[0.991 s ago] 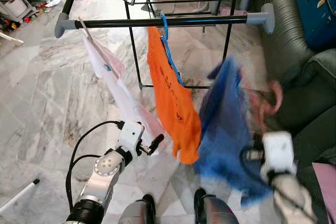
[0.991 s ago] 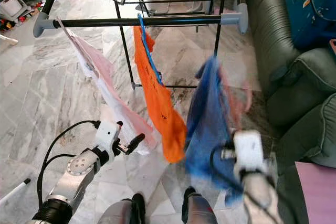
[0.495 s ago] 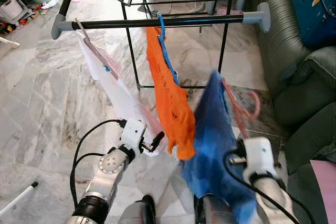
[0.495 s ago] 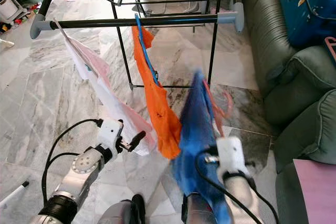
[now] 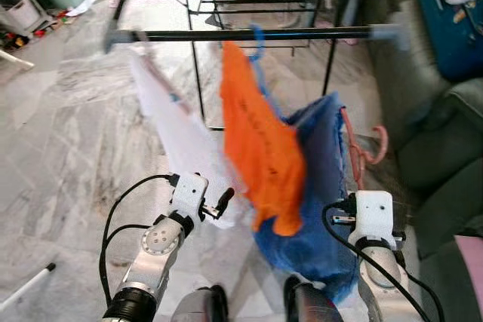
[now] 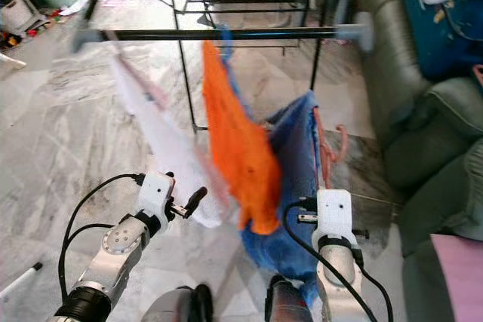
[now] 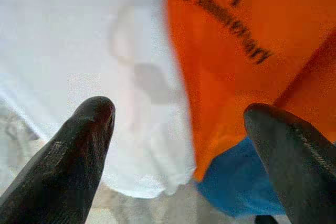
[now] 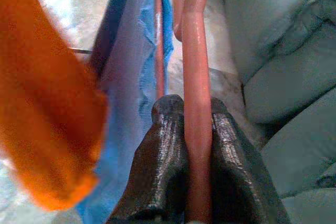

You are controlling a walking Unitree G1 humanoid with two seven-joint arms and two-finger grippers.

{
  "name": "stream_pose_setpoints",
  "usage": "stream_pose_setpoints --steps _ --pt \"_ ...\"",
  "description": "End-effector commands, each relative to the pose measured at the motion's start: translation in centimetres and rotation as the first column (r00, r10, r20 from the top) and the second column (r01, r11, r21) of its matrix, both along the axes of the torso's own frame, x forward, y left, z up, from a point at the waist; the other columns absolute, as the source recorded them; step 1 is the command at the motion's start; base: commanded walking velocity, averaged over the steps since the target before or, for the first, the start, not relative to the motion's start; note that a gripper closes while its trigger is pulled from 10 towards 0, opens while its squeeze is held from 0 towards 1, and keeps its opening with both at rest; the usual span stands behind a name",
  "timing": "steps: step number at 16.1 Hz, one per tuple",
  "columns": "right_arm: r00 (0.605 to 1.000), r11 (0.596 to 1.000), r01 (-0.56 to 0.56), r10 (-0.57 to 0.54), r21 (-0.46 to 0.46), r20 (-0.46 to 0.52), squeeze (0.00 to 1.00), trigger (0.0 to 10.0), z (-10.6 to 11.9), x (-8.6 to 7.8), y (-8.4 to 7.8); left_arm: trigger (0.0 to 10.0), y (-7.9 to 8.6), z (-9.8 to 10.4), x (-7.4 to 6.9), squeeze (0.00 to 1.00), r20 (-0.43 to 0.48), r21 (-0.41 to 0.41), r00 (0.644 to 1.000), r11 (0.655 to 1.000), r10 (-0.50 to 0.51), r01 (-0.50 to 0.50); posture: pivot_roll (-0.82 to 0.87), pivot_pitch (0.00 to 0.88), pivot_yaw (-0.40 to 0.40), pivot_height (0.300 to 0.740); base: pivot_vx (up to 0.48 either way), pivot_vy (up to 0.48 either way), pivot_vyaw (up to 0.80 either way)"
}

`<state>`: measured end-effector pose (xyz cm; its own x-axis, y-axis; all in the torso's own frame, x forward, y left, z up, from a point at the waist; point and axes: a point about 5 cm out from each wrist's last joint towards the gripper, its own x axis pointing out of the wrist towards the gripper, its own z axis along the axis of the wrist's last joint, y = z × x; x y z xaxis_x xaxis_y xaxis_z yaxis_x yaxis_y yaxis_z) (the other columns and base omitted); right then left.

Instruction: Hang hanger

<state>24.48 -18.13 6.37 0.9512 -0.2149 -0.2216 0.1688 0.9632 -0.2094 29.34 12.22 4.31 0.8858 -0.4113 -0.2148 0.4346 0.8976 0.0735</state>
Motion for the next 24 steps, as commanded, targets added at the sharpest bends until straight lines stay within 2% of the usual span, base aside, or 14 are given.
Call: stream_pose_setpoints --steps 1,14,18,24 --pt "1.000 1.000 0.006 -0.006 0.008 -0.008 0.00 10.0 -0.36 -0.27 0.01 10.0 0.70 -0.43 -0.23 0.00 -0.017 0.020 1.000 1.000 0.016 -0.016 -0.19 0.211 0.076 0.740 0.000 0.409 0.00" --pt "0.997 0.997 0.071 -0.071 0.022 -0.020 0.00 10.0 -0.47 0.00 -0.75 10.0 0.74 -0.65 -0.43 0.00 -0.023 0.042 1.000 0.999 0.005 -0.004 -0.19 0.215 0.064 0.740 0.000 0.415 0.00" --pt "0.996 0.995 0.085 -0.084 0.043 -0.035 0.00 10.0 -0.57 -0.09 -0.81 10.0 0.90 -0.65 -0.52 0.00 -0.033 0.018 0.999 1.000 0.008 -0.007 -0.19 0.222 0.058 0.740 0.000 0.000 0.00" --pt "0.996 0.996 0.075 -0.072 0.052 -0.057 0.00 10.0 -0.93 -0.29 -0.61 10.0 1.26 -0.68 -0.50 0.00 -0.036 0.034 0.998 0.999 0.042 -0.040 -0.18 0.233 0.051 0.740 0.000 0.000 0.00"
